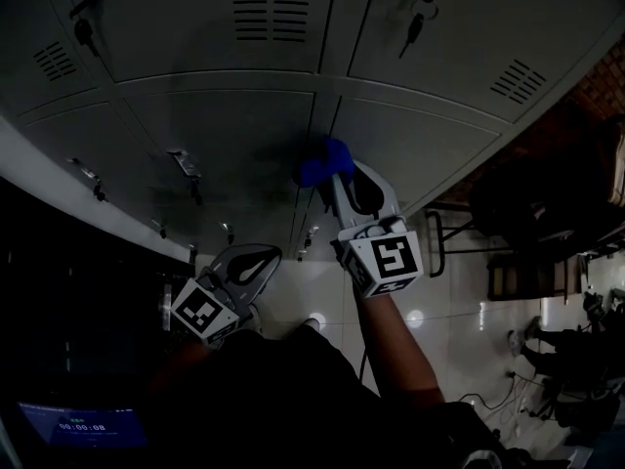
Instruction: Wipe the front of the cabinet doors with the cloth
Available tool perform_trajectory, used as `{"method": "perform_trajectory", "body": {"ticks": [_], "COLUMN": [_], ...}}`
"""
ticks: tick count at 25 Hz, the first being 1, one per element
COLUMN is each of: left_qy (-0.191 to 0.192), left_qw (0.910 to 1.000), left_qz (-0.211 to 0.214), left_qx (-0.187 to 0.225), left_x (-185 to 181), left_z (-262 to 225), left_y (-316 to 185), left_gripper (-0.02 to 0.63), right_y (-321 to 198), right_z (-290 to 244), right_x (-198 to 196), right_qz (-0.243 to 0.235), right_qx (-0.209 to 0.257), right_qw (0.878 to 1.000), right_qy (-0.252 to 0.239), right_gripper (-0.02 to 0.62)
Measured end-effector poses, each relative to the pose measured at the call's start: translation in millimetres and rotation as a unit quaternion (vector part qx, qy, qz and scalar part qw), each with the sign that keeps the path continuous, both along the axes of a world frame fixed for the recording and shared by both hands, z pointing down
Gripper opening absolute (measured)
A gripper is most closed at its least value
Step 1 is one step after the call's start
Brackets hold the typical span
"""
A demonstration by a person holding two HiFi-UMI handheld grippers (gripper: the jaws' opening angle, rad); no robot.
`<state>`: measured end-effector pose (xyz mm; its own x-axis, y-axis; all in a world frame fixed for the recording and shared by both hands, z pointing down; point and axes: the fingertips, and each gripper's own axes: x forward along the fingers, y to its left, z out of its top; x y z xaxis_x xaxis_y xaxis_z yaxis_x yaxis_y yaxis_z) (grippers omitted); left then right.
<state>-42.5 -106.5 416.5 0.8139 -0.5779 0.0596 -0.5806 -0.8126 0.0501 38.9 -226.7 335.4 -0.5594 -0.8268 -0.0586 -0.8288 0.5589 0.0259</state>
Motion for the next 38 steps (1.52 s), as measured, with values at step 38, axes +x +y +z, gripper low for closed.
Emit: {"method": "perform_trajectory", "body": {"ticks": [38], "left_qy": [-0.010], "left_qw": [0.9984], "left_qz": [0.049], "left_qx": [-0.025], "left_x": [75], "left_z": [13], "left_y": [17], "left_gripper": [0.002], "right_y": [-7], "right_z": [16], "right_x": [264], "right_qz": [0.241], "right_qx": [-0.015], "right_qw": [0.970], "right_qy": [-0.009], "right_gripper": [0.069]}}
